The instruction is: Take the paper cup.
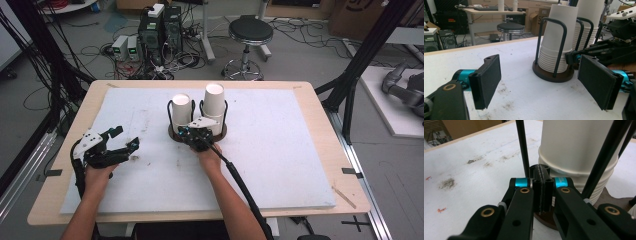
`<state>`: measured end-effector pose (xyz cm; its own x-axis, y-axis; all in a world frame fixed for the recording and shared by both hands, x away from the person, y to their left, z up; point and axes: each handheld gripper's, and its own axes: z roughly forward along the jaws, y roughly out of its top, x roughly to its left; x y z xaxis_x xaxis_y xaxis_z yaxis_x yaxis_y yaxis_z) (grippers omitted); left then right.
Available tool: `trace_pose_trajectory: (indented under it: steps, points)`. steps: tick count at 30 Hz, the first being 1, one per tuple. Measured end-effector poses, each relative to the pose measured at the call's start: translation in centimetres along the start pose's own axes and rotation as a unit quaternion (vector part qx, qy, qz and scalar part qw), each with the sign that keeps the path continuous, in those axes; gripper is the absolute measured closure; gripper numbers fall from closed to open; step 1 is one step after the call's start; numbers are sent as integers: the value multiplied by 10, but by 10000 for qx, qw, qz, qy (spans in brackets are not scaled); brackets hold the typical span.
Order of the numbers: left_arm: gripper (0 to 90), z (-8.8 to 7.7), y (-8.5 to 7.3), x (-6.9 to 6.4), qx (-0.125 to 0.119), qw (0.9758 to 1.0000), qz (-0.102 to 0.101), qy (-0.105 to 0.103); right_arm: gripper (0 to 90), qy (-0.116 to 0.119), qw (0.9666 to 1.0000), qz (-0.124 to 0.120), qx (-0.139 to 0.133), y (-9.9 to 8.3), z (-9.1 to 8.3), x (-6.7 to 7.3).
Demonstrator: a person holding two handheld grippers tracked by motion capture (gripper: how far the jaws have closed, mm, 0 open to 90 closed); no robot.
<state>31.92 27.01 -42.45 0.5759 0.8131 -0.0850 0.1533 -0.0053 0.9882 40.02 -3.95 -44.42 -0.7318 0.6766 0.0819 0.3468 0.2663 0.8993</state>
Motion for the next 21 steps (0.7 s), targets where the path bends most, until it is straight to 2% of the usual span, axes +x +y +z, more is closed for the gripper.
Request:
trace_pose_trajectory:
  steps: [3, 9, 18, 21]
  points:
    - [190, 0, 0, 0, -4, 10000, -6, 1, 900, -88, 9999, 51, 98, 1, 1, 1]
    - [190, 0, 0, -1, -1, 10000, 25, 36, 900, -174, 9996, 210, 60, 0, 2, 2]
    - [190, 4, 1, -5, -11, 10000, 42, 14, 900, -231, 9995, 187, 68, 0, 2, 3]
    - [190, 6, 8, -9, -94, 9999, 9, -106, 900, -232, 9995, 193, 69, 0, 2, 3]
